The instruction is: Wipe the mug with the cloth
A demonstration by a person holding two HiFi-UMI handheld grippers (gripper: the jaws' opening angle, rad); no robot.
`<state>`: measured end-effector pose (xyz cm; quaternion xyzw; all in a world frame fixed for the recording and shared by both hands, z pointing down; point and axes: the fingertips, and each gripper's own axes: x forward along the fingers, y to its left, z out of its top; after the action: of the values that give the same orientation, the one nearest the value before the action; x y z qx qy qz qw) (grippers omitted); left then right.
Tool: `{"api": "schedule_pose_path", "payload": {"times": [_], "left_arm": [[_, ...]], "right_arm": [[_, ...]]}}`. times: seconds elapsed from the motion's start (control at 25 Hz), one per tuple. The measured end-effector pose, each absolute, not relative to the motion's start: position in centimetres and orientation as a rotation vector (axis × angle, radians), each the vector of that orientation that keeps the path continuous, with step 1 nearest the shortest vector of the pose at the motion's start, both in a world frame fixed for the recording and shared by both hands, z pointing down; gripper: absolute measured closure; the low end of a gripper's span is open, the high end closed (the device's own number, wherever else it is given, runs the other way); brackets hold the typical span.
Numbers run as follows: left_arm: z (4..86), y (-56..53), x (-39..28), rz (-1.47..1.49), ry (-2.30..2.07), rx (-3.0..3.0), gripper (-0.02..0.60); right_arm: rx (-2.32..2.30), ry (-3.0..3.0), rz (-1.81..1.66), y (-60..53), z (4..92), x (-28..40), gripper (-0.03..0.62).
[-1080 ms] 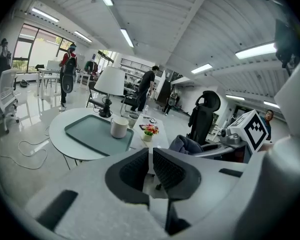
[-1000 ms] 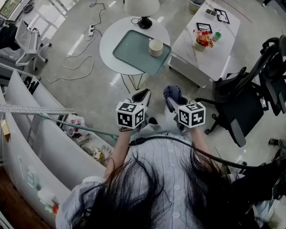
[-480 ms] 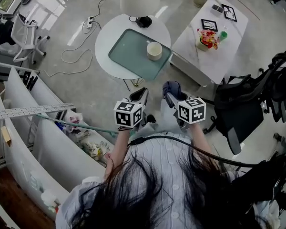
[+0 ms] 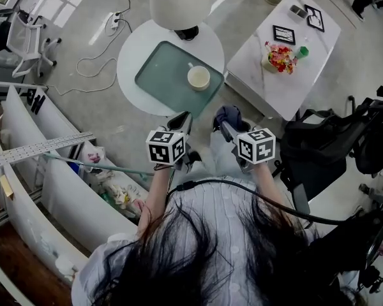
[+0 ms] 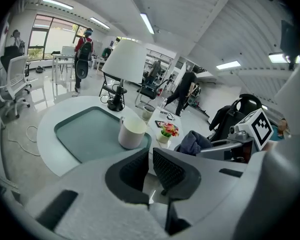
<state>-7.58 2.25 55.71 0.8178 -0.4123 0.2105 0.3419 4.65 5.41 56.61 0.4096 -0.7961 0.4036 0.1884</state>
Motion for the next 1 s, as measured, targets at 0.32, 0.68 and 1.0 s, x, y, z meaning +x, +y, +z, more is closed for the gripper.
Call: {"api": "schedule_pose_path", "payload": {"times": [0.32,0.68,1.0], "left_arm": [[55.8,-2.0,-5.9,0.533,-1.162,2.064,0.543],[57.4,-1.7,-4.4,0.561,-1.169,1.939,0.543],[57.3,-2.9,-5.9,0.576,-1.175,1.92,0.541]], "right_arm": [[1.084,-2.245,1.141,0.9,57.4,7.5,0.5],[0.967,-2.296,1.113,-3.9,58.0,7.7,0.5],[0.945,-2.284,1.12,-6.4,59.0,7.8,0.5]]}}
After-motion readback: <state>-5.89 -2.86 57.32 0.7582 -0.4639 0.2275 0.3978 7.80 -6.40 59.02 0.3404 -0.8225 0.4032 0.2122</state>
